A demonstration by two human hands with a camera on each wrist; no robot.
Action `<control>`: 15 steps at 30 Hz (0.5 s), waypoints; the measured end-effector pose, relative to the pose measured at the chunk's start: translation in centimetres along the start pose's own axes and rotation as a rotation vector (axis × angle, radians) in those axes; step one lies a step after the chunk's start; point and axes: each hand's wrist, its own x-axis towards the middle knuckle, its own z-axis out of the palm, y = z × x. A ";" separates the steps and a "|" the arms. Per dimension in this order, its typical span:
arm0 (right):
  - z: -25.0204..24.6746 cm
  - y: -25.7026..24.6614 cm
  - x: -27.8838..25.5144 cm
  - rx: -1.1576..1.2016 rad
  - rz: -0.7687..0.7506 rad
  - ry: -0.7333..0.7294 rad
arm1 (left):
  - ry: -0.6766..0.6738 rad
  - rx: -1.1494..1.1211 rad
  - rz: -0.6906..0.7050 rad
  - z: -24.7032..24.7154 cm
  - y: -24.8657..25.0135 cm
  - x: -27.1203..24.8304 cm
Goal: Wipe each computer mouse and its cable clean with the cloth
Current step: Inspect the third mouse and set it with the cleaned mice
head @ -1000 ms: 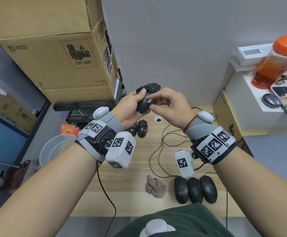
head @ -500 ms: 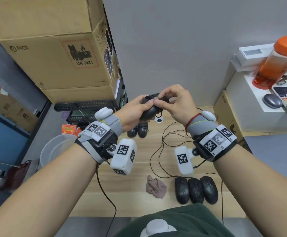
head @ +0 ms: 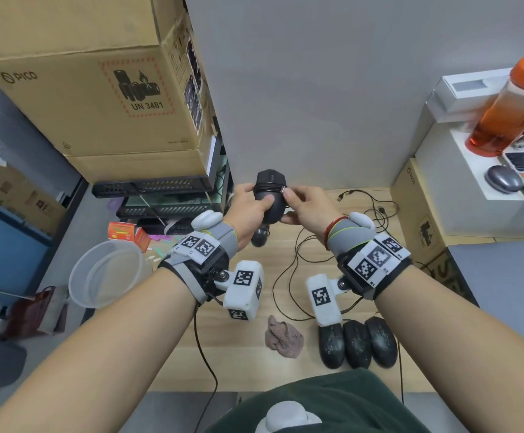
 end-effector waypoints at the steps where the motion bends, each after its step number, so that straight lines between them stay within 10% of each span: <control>1: 0.3 0.4 0.2 -0.004 0.008 -0.033 | 0.016 0.022 -0.009 0.0 -0.5 0.4; 15: 0.8 4.9 4.3 -0.367 0.191 0.134 | -0.098 0.024 -0.140 -1.0 -5.2 5.1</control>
